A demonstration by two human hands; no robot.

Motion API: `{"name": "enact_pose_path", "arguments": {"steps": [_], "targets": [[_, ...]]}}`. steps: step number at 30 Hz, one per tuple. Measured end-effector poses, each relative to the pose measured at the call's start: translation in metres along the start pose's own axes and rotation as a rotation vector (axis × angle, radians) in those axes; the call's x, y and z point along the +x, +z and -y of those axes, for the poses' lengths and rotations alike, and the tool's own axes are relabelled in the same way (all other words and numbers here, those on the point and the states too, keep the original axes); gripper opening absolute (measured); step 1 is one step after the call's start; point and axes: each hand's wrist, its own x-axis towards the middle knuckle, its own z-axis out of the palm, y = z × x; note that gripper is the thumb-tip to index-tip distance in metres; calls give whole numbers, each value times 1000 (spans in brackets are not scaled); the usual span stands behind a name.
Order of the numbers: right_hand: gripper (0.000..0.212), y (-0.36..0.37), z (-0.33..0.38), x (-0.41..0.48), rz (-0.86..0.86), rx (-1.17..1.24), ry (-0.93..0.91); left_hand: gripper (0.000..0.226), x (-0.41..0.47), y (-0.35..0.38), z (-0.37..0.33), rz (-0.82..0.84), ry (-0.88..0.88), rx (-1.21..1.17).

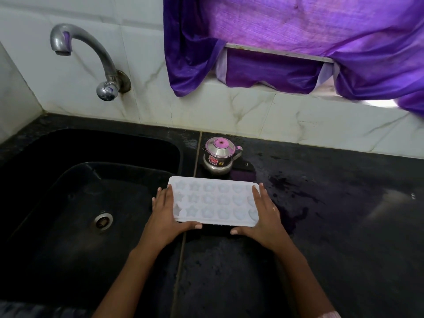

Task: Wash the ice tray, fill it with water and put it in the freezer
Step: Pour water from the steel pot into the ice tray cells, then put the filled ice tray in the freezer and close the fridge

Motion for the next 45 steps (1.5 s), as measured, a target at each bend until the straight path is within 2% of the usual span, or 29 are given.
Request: {"name": "enact_pose_path", "arguments": {"steps": [10,22,30,40,45], "targets": [[129,1,36,-26,45,67,-85,125,-57,-34,-2,-105,-40,-111],[133,23,94,-43,71,97,-176,129,-107,-76,37,-232,-78,-63],[131,45,138,-59,180,127,-276,126,-166,-106,54,-302,-197,-103],[119,73,176,-66,358,137,-535,127,-237,-108,66,-539,-384,-142],[124,81,190,-70,460,114,-663,127,-270,-95,67,-684,-451,-76]]}}
